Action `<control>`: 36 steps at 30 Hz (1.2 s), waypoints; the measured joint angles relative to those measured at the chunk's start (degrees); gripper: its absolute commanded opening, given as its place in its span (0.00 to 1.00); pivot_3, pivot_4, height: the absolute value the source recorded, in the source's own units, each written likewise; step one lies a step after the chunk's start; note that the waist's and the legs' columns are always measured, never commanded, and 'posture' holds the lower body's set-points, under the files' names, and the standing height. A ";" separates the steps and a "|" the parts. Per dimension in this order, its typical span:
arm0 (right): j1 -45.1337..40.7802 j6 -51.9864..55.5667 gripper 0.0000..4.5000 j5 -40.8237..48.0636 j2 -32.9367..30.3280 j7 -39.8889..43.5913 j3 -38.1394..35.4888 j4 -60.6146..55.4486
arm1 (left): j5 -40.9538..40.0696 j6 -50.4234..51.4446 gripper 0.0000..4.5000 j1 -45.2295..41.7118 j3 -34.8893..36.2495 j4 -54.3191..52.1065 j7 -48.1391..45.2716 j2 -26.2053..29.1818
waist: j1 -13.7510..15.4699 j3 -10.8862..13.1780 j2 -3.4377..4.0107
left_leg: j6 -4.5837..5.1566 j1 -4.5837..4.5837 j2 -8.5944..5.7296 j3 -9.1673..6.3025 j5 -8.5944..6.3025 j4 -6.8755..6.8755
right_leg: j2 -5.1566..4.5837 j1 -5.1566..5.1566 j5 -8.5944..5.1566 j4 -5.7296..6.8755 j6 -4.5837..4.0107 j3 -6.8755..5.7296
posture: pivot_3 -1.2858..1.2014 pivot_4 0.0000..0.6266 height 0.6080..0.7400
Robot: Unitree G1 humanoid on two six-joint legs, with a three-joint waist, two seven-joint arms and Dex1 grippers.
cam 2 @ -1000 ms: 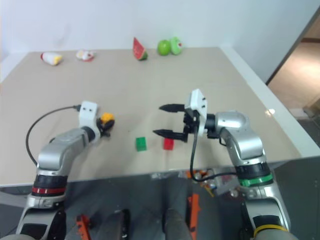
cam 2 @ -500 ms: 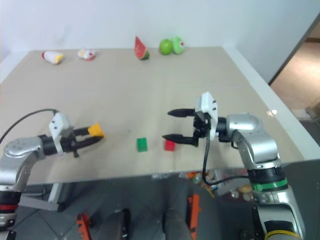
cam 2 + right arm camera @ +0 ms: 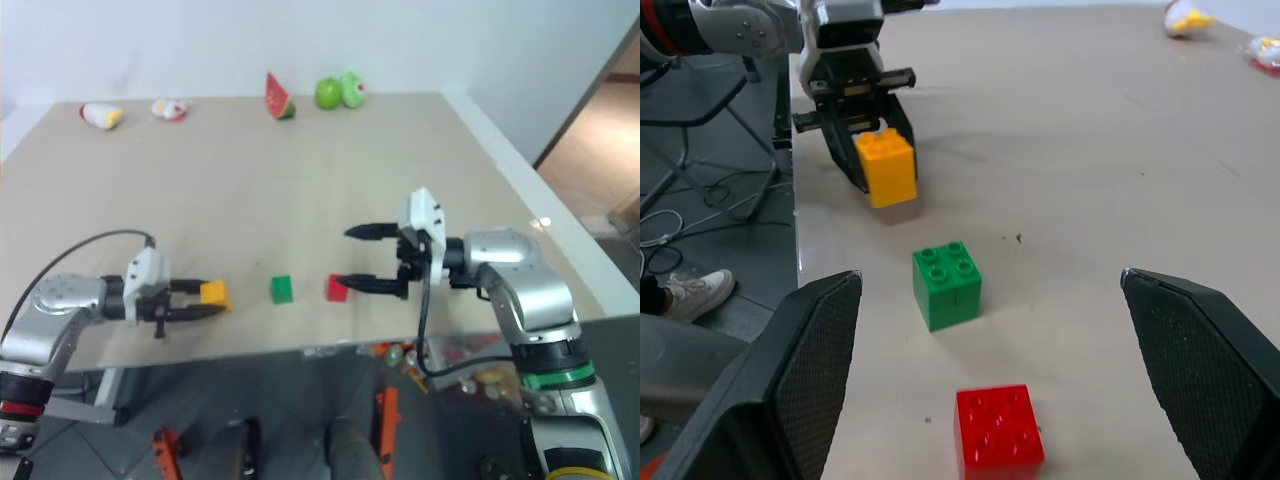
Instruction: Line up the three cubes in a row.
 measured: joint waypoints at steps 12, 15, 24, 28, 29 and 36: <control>7.77 2.24 0.96 1.98 -4.96 2.24 -1.30 -4.52 | 2.27 -5.04 0.30 -6.07 -2.76 8.62 -3.19 -2.23 | -0.04 0.00 0.00 | 0.01 0.01 0.01 -0.04 0.00 0.03 | 0.06 0.01 0.01 0.02 0.00 0.00 | 0.52 0.24 1.00; 7.81 2.34 0.96 2.04 -4.96 1.45 -1.31 -4.56 | 2.30 -5.38 0.30 -7.10 -2.78 9.54 -4.01 -2.23 | -0.04 0.00 0.00 | 0.02 0.02 0.01 -0.06 0.01 0.04 | 0.06 0.02 0.02 0.04 0.00 0.00 | 0.52 0.24 1.00; 7.80 2.38 0.96 2.52 -4.96 0.24 -1.31 -4.99 | 3.27 -7.78 0.30 -7.18 -3.38 11.60 -4.76 -2.51 | -0.03 0.00 0.00 | 0.01 0.01 0.00 -0.05 0.01 0.07 | 0.05 0.03 0.02 0.03 0.01 0.01 | 0.52 0.24 1.00; 7.81 2.39 0.96 2.56 -4.93 -0.26 -1.31 -5.12 | 4.54 -9.77 0.30 -8.50 -3.97 14.19 -4.95 -3.59 | -0.01 0.00 0.00 | 0.02 0.00 0.00 -0.05 0.01 0.12 | 0.06 0.04 0.04 0.04 0.03 0.01 | 0.52 0.24 1.00; 7.81 2.39 0.96 2.57 -4.93 -0.47 -1.31 -5.44 | 4.73 -10.16 0.30 -9.00 -4.12 14.81 -4.98 -3.93 | -0.01 0.00 0.00 | 0.02 0.00 0.00 -0.05 0.01 0.13 | 0.06 0.05 0.04 0.04 0.04 0.02 | 0.52 0.24 1.00; 7.82 2.39 0.96 2.64 -4.92 -1.17 -1.32 -5.77 | 5.68 -12.55 0.30 -10.22 -4.44 17.59 -5.04 -4.86 | -0.01 0.00 0.00 | 0.02 0.01 0.00 -0.05 0.01 0.15 | 0.06 0.08 0.06 0.04 0.06 0.02 | 0.52 0.24 1.00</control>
